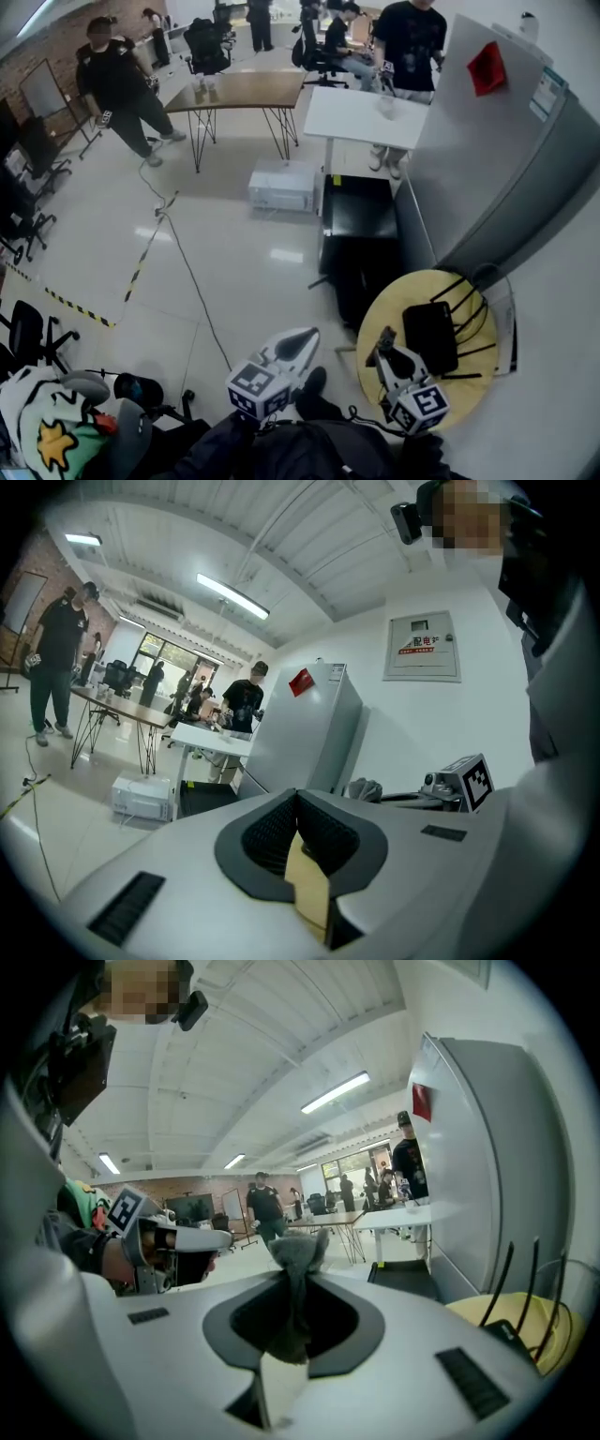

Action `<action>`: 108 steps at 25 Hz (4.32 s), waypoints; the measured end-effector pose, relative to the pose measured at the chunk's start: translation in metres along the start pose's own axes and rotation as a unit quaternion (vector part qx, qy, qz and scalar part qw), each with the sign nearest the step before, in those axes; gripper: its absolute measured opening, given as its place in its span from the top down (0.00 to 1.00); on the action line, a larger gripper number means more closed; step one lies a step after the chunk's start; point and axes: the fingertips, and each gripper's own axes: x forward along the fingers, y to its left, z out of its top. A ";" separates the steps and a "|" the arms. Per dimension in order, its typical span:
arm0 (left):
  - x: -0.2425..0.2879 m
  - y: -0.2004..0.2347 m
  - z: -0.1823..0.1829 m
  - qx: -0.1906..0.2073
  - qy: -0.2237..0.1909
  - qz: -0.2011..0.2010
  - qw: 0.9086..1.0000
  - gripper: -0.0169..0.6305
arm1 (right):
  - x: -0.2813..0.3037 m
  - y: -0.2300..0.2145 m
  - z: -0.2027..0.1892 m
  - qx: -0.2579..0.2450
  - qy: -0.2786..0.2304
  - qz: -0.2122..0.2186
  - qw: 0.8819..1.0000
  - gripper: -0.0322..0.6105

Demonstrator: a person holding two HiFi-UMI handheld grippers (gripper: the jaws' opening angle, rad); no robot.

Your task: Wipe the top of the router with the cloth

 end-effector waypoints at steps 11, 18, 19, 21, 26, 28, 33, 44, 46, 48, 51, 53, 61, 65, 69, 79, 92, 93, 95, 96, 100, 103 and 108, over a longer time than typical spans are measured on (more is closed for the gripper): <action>0.139 0.062 0.050 0.029 0.050 -0.065 0.996 0.97 | 0.065 -0.106 0.044 0.035 -0.026 -0.073 0.996 0.84; 0.232 0.052 0.063 0.054 0.097 -0.181 0.977 0.97 | 0.070 -0.157 0.053 0.073 -0.045 -0.173 0.981 0.84; 0.245 0.047 0.063 0.058 0.107 -0.209 0.970 0.97 | 0.069 -0.163 0.054 0.079 -0.048 -0.197 0.976 0.84; 0.271 0.038 0.063 0.065 0.123 -0.263 0.955 0.97 | 0.067 -0.176 0.055 0.088 -0.054 -0.243 0.964 0.84; 0.319 0.029 0.077 0.091 0.155 -0.368 0.912 0.97 | 0.074 -0.200 0.063 0.121 -0.065 -0.347 0.928 0.84; 0.329 0.030 0.082 0.095 0.166 -0.404 0.894 0.97 | 0.077 -0.203 0.066 0.134 -0.070 -0.386 0.910 0.84; 0.341 0.026 0.080 0.099 0.205 -0.486 0.844 0.97 | 0.078 -0.198 0.069 0.161 -0.083 -0.478 0.860 0.84; 0.331 -0.041 0.041 0.117 0.253 -0.596 0.753 0.97 | 0.031 -0.169 0.028 0.219 -0.104 -0.590 0.770 0.84; 0.328 -0.051 0.033 0.120 0.260 -0.601 0.746 0.97 | 0.022 -0.166 0.017 0.225 -0.106 -0.596 0.763 0.84; 0.327 -0.059 0.026 0.129 0.265 -0.602 0.742 0.97 | 0.015 -0.165 0.007 0.233 -0.109 -0.599 0.758 0.84; 0.329 -0.072 0.018 0.136 0.270 -0.599 0.741 0.97 | 0.003 -0.169 -0.011 0.242 -0.108 -0.599 0.755 0.84; 0.332 -0.081 0.014 0.142 0.271 -0.596 0.742 0.97 | -0.006 -0.176 -0.028 0.248 -0.101 -0.599 0.754 0.84; 0.336 -0.113 -0.021 0.158 0.289 -0.590 0.737 0.97 | -0.078 -0.207 -0.141 0.281 -0.052 -0.625 0.726 0.84; 0.339 -0.131 -0.050 0.160 0.305 -0.588 0.732 0.97 | -0.126 -0.211 -0.196 0.306 -0.015 -0.631 0.712 0.84; 0.339 -0.152 -0.082 0.167 0.325 -0.600 0.712 0.97 | -0.153 -0.218 -0.240 0.321 0.037 -0.618 0.716 0.84; 0.350 -0.190 -0.176 0.218 0.378 -0.613 0.659 0.97 | -0.156 -0.244 -0.309 0.339 0.158 -0.525 0.765 0.84; 0.339 -0.190 -0.196 0.236 0.400 -0.619 0.633 0.97 | -0.134 -0.253 -0.342 0.259 0.340 -0.399 0.811 0.84; 0.338 -0.190 -0.196 0.235 0.400 -0.620 0.633 0.97 | -0.131 -0.249 -0.343 0.261 0.344 -0.391 0.813 0.84; 0.336 -0.189 -0.195 0.235 0.399 -0.622 0.631 0.97 | -0.126 -0.240 -0.344 0.262 0.348 -0.380 0.816 0.84; 0.336 -0.189 -0.195 0.235 0.398 -0.623 0.631 0.97 | -0.123 -0.236 -0.344 0.262 0.348 -0.379 0.817 0.84; 0.334 -0.188 -0.193 0.232 0.396 -0.624 0.633 0.97 | -0.117 -0.220 -0.342 0.256 0.350 -0.387 0.814 0.84; 0.331 -0.186 -0.191 0.232 0.394 -0.625 0.633 0.97 | -0.110 -0.206 -0.343 0.255 0.352 -0.387 0.813 0.84; 0.331 -0.180 -0.188 0.230 0.390 -0.621 0.639 0.97 | -0.094 -0.184 -0.342 0.280 0.346 -0.390 0.806 0.84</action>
